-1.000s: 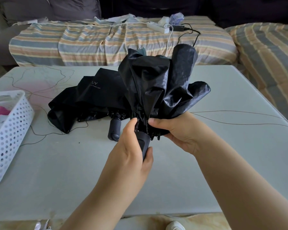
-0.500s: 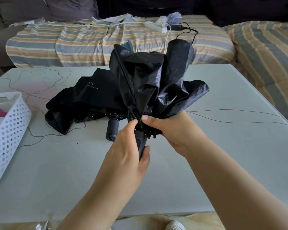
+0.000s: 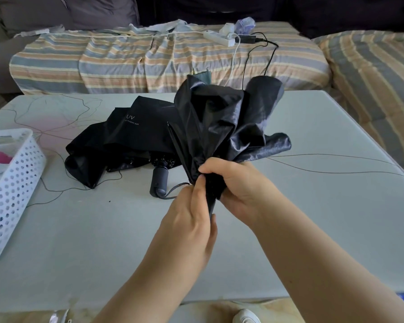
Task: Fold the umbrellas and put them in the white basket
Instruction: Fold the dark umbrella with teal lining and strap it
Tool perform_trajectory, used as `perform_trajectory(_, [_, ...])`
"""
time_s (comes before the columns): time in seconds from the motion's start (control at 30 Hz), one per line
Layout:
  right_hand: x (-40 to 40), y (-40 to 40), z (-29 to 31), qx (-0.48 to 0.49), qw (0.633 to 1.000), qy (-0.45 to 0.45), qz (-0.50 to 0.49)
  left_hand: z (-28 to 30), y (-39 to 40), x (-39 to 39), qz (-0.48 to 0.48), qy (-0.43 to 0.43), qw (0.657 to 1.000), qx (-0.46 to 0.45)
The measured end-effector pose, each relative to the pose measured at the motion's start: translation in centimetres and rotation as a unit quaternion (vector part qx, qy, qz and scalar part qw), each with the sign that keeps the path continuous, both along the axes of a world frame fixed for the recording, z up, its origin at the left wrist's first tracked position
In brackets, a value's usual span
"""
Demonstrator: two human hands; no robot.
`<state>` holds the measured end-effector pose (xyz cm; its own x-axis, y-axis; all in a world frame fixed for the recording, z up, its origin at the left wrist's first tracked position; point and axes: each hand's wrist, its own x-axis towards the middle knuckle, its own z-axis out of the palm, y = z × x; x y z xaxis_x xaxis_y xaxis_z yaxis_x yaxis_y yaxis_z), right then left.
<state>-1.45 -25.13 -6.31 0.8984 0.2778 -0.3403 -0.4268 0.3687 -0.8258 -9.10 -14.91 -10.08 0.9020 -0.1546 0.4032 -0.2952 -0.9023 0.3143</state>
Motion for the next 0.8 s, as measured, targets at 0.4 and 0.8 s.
perform_trajectory(0.4, [0.3, 0.6, -0.7, -0.037, 0.993, 0.054, -0.1, 2.1, -0.4, -0.2, 0.101, 0.193, 0.93, -0.298])
perform_trajectory(0.8, [0.0, 0.3, -0.1, -0.079, 0.996, -0.029, -0.021, 2.0, 0.7, -0.2, 0.056, 0.179, 0.967, -0.17])
